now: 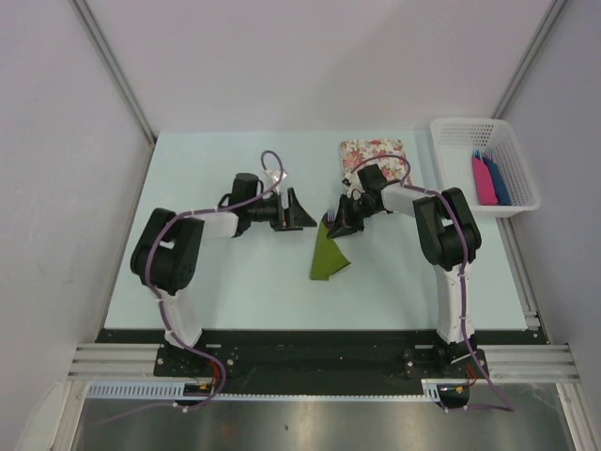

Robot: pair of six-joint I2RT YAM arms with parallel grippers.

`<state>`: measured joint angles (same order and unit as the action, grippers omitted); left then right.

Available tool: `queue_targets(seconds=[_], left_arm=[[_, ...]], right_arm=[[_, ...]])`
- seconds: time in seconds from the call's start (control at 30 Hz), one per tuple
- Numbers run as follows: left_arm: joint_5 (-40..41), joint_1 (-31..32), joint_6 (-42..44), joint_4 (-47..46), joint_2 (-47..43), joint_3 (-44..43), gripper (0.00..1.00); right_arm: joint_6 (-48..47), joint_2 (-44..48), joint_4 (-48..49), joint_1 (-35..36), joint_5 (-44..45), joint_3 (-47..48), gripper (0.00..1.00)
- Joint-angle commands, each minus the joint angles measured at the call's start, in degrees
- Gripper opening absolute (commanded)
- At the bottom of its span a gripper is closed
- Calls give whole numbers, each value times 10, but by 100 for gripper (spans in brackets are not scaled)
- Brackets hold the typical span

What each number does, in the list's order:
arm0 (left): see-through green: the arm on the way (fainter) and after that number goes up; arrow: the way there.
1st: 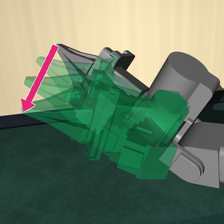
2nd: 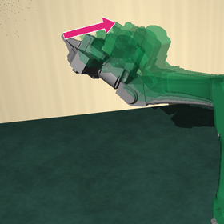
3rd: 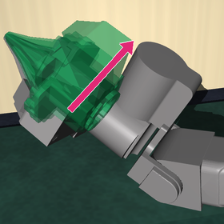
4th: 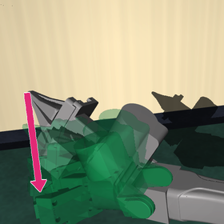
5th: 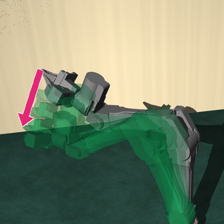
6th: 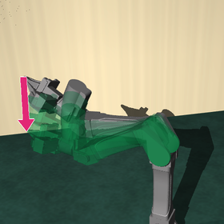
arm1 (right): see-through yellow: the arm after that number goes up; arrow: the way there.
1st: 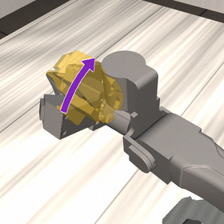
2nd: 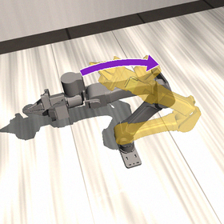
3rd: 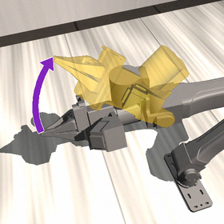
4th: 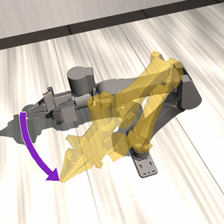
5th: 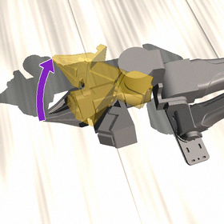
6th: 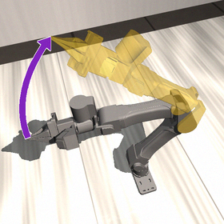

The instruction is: Place the utensils on the paper napkin and roll it up

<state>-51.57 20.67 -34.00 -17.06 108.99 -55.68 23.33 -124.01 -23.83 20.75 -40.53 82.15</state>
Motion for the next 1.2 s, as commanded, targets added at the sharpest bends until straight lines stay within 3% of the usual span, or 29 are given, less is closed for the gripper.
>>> queue_targets(seconds=[0.0, 0.5, 0.87, 1.07, 1.17], left_arm=[[63, -51, 85, 38, -87, -43, 100], [153, -104, 184, 129, -188, -23, 100], [229, -114, 217, 63, -271, 33, 100], [106, -145, 235, 113, -269, 4, 100], [98, -149, 241, 106, -283, 5, 100]], right_arm=[[10, 35, 66, -1, 14, -1, 0], [6, 95, 79, 13, 6, 1, 0], [-30, 137, 72, 26, -4, 12, 0], [-36, 165, 80, 33, -24, 13, 0], [-44, 183, 78, 41, -35, 26, 0]])
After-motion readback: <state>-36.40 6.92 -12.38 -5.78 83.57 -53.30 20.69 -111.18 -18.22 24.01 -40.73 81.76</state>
